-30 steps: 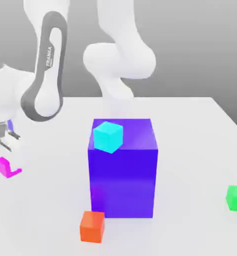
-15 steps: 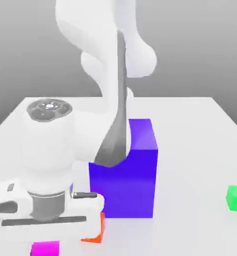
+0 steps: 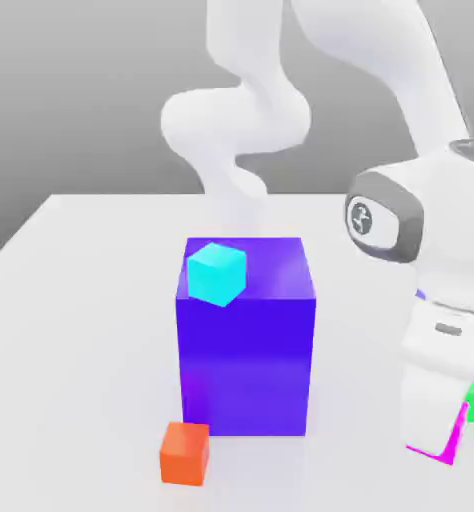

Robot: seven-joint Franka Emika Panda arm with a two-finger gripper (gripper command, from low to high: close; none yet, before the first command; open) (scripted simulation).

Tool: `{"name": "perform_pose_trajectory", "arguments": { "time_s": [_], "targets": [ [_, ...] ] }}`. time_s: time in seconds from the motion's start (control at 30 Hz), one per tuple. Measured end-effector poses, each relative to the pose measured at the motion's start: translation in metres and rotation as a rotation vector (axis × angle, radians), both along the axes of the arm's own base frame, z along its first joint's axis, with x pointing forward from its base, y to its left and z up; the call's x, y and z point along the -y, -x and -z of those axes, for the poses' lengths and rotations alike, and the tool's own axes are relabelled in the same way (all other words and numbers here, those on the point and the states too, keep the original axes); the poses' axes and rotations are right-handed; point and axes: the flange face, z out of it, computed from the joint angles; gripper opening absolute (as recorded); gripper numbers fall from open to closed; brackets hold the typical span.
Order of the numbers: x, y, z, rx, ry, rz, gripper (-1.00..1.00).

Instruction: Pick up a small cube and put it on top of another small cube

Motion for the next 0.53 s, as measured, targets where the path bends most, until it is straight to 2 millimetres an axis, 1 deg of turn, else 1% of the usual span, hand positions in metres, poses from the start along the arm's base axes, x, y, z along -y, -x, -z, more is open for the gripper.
{"name": "perform_pose_trajectory", "arguments": {
  "time_s": [0.1, 0.2, 0.23, 0.27, 0.37, 0.4, 0.53],
  "targets": [
    [-0.043, 0.042, -0.005, -0.021, 0.003, -0.138, -1.00],
    [-0.076, 0.088, -0.008, -0.044, 0.009, -0.269, -1.00],
    [-0.077, 0.099, -0.007, -0.055, 0.011, -0.286, -1.00],
    [-0.078, 0.104, 0.000, -0.060, 0.012, -0.295, -1.00],
    [-0.079, 0.109, 0.035, -0.064, 0.014, -0.302, -1.00],
    [-0.079, 0.109, 0.048, -0.064, 0.014, -0.303, 1.00],
    [-0.079, 0.109, 0.048, -0.064, 0.014, -0.303, 1.00]
  ]
}}
